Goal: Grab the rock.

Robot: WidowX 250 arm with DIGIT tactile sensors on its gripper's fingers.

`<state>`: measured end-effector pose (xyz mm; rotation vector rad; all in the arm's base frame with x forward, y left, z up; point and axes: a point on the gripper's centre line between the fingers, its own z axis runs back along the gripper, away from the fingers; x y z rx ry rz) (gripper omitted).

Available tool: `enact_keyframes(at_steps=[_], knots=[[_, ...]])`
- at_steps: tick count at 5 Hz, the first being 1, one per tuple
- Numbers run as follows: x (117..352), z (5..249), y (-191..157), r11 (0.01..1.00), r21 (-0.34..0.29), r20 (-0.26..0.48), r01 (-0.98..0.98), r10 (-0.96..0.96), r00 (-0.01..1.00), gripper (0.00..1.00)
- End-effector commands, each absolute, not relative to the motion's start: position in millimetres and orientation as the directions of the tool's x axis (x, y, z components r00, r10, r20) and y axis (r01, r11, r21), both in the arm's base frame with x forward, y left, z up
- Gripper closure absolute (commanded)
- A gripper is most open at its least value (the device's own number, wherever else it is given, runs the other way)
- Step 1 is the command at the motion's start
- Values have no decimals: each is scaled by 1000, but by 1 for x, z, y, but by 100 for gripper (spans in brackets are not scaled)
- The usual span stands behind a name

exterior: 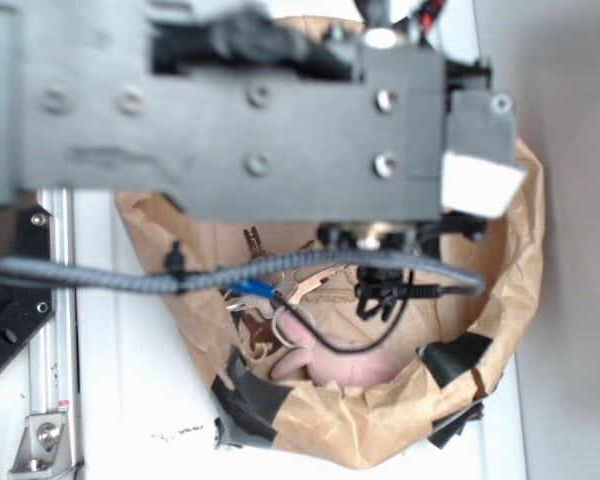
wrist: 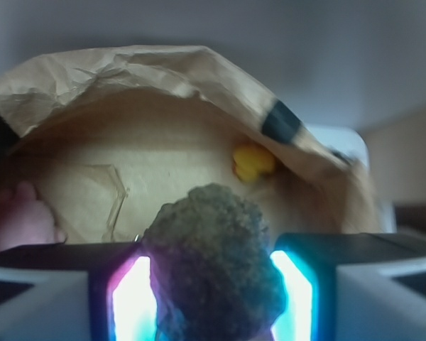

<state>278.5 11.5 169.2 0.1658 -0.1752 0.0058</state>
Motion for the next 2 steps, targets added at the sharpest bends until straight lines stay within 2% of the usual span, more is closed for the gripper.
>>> enact_keyframes(at_steps=[1,2], knots=[[273,211,6,973,11,195,-228,222,955,100],[273,205,9,962,26,167,-272,264,950,100]])
